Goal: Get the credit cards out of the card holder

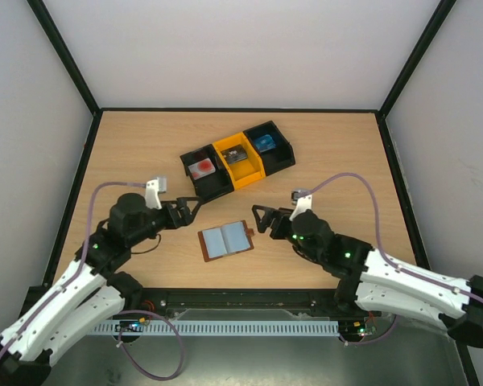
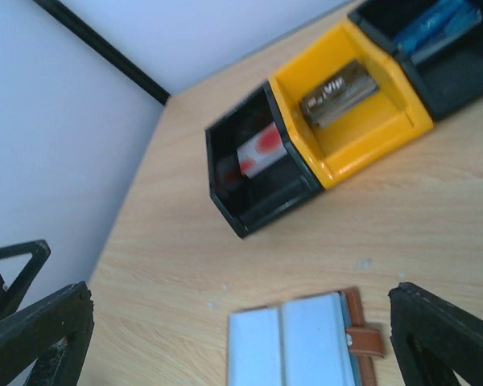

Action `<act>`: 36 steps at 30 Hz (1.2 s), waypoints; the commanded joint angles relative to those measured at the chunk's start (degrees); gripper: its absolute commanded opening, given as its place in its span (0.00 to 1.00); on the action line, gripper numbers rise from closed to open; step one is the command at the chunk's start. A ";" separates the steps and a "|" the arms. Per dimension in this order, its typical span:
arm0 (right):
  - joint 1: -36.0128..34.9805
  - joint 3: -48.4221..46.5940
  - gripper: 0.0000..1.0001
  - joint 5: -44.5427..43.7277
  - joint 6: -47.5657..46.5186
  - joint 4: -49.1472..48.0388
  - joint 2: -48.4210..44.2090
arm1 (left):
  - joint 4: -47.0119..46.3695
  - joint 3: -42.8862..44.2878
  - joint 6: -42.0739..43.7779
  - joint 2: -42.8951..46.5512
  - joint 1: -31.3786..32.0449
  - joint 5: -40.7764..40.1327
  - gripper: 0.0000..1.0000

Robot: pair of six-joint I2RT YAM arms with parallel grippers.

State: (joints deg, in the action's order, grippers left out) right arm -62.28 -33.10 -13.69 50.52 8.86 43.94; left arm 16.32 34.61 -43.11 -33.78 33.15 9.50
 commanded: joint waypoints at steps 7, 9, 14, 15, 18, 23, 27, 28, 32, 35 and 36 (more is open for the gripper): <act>-0.23 -3.64 0.98 -9.39 1.25 8.09 -10.62 | 2.79 8.20 5.09 7.85 -0.09 0.21 1.00; -0.21 -3.55 0.98 -9.90 1.13 7.90 -10.80 | 3.30 8.65 5.71 8.01 -0.07 0.83 1.00; -0.25 -2.74 0.98 -8.51 0.34 6.77 -10.84 | 3.44 5.98 4.94 8.65 -0.02 1.18 1.00; -0.24 -2.45 0.98 -8.32 0.36 6.71 -11.08 | 3.39 5.51 4.51 8.64 -0.03 1.26 1.00; -0.23 -1.11 0.98 -9.08 0.90 6.38 -11.80 | 2.38 3.82 4.01 9.25 -0.08 1.67 1.00; -0.23 -0.93 0.98 -11.47 1.83 6.58 -11.61 | -0.39 2.27 4.33 10.51 -0.04 1.93 1.00; -0.21 -1.17 0.98 -11.43 2.08 5.82 -11.85 | 0.51 3.05 5.72 9.60 -0.03 1.03 1.00; -0.25 -1.11 0.98 -11.30 2.04 5.60 -11.86 | 0.88 2.97 5.85 9.41 -0.01 0.64 1.00; -0.21 -1.05 0.98 -11.27 2.28 5.35 -11.65 | 0.36 1.39 4.99 9.50 -0.04 0.33 1.00; -0.21 -0.81 0.98 -11.11 2.60 5.38 -11.89 | -0.48 0.90 4.88 9.54 -0.02 0.16 1.00; -0.21 -0.62 0.98 -11.09 2.69 5.30 -12.06 | -0.49 1.03 4.92 9.46 -0.06 -0.20 1.00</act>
State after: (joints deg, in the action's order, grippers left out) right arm -62.28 -34.22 -22.94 52.01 14.72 32.64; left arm 17.45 36.27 -38.54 -24.32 33.15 10.20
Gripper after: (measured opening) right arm 0.978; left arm 0.999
